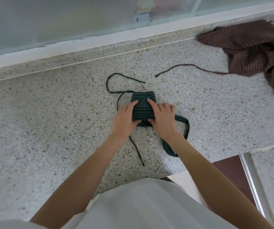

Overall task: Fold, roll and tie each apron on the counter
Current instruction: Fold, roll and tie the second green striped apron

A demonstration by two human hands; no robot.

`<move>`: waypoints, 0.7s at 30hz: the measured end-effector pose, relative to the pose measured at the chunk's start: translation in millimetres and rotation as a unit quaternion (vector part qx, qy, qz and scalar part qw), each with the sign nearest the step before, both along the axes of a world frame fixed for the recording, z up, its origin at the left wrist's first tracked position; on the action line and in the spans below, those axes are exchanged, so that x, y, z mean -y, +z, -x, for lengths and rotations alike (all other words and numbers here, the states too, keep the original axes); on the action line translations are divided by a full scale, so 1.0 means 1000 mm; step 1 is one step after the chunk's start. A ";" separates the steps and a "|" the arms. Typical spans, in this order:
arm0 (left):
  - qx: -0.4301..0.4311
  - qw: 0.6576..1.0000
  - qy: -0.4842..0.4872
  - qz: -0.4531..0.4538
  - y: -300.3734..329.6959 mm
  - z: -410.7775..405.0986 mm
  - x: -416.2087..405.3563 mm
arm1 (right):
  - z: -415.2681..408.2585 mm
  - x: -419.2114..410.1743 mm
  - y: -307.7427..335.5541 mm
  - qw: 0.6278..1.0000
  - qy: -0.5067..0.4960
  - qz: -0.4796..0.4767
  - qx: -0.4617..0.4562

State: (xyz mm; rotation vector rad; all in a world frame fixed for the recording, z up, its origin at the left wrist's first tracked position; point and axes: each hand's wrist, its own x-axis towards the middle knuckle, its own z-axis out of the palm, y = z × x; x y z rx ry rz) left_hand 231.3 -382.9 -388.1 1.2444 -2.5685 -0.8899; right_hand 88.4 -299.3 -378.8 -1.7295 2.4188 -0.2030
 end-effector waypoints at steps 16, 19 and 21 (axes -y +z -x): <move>-0.038 0.981 -0.186 0.034 -0.031 -0.011 0.010 | 0.021 -0.029 -0.023 0.992 0.118 -0.047 -0.028; -0.038 0.979 -0.199 0.019 -0.034 -0.005 0.015 | 0.018 -0.027 -0.026 0.995 0.096 -0.022 0.024; -0.045 0.979 -0.198 -0.010 -0.033 -0.001 0.020 | 0.018 -0.023 -0.023 0.995 0.067 -0.016 0.069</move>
